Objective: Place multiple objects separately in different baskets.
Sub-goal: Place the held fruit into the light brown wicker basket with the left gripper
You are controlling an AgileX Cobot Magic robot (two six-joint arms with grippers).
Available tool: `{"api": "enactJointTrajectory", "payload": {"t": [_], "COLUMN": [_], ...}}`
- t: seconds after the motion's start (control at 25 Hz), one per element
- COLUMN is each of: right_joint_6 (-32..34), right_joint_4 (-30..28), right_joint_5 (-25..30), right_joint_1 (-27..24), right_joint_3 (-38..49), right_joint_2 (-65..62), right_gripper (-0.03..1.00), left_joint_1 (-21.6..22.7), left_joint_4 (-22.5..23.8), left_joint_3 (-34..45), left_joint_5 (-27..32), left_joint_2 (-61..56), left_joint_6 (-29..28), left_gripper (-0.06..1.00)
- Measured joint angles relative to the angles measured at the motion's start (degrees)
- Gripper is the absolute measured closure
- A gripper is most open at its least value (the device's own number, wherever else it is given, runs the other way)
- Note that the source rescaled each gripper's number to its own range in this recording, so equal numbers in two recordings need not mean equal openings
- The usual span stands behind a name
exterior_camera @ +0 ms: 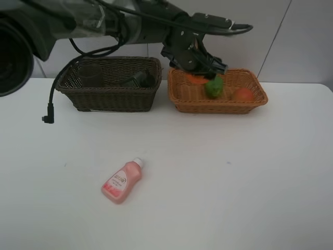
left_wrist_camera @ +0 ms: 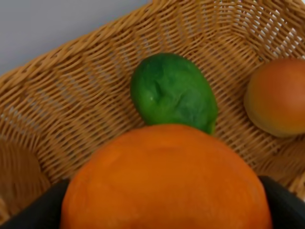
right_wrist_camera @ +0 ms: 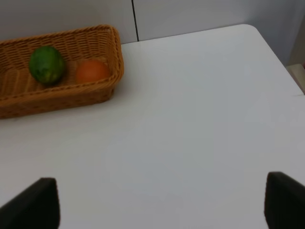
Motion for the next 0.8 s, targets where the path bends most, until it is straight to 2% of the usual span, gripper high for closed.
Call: {"api": "enactJointTrajectory", "payload": {"t": [0.36, 0.8], "right_joint_6": [0.0, 0.0], "right_joint_4": [-0.1, -0.1], "right_joint_5": [0.0, 0.0], "right_joint_1": [0.0, 0.0], "right_joint_3": [0.0, 0.0], "right_joint_2": [0.0, 0.0], "right_gripper": [0.1, 0.1], "left_joint_1": [1.0, 1.7], "left_joint_4": [0.7, 0.9], "left_joint_3": [0.0, 0.0], "left_joint_5": [-8.8, -10.2], "left_joint_2": [4.2, 5.7], "left_joint_6": [0.0, 0.0], "left_gripper": [0.04, 0.04]}}
